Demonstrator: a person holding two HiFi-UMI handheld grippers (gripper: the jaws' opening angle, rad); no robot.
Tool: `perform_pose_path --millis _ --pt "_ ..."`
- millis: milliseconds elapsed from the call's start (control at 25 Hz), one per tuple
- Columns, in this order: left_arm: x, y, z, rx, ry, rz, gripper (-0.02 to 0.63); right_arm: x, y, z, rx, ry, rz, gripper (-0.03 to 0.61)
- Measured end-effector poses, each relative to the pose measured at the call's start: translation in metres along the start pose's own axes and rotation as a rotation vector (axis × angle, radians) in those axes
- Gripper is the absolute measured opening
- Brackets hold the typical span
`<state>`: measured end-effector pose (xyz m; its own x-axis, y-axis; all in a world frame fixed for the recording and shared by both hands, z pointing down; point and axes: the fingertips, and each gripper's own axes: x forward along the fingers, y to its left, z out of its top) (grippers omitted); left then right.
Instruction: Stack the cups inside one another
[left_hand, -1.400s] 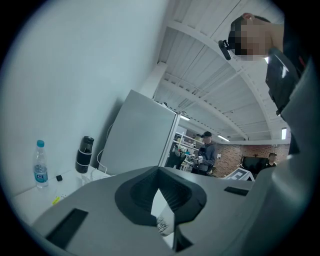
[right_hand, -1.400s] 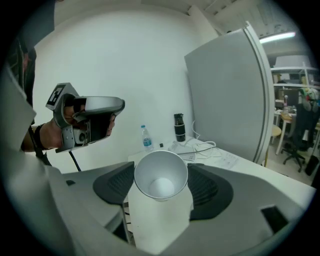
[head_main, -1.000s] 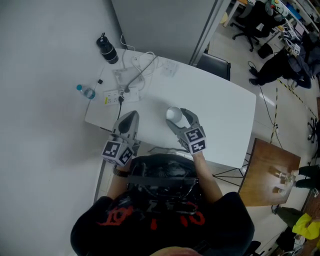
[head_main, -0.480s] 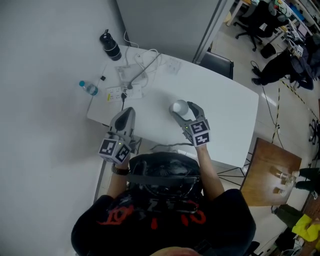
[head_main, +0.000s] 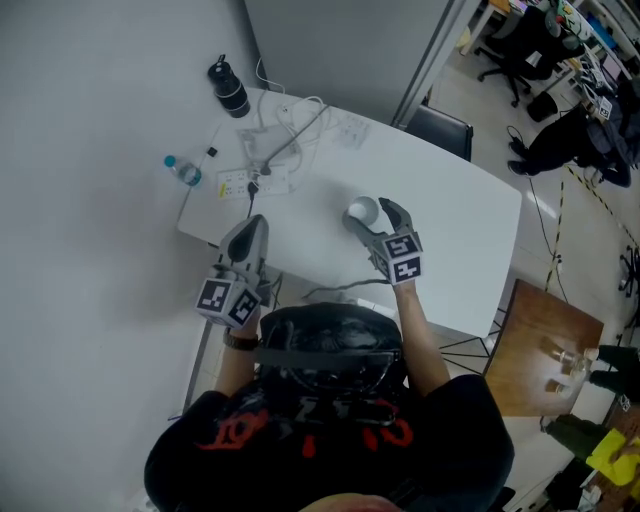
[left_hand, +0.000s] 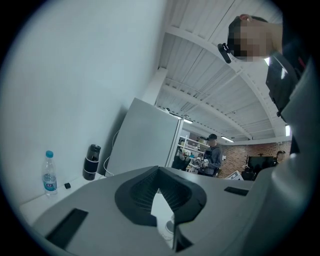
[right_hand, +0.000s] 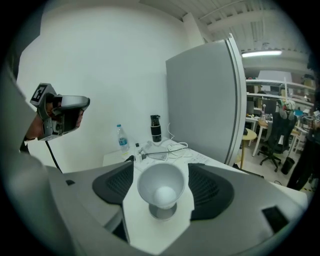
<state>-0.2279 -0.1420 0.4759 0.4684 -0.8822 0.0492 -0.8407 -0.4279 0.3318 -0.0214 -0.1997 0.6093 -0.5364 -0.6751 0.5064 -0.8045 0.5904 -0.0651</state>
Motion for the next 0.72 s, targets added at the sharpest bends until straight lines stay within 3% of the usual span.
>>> perform_pose_path --millis 400,560,720 --pt "0.003 -0.006 -0.001 0.004 0.005 -0.011 -0.005 -0.016 -0.002 0.01 0.016 -0.043 -0.006 0.356" --pt "0.006 -0.011 -0.002 0.01 0.01 -0.023 -0.005 -0.035 0.003 0.027 0.009 -0.118 0.003 0.257" --pt "0.01 -0.017 -0.004 0.012 0.019 -0.042 -0.005 -0.058 0.008 0.054 -0.016 -0.237 0.004 0.083"
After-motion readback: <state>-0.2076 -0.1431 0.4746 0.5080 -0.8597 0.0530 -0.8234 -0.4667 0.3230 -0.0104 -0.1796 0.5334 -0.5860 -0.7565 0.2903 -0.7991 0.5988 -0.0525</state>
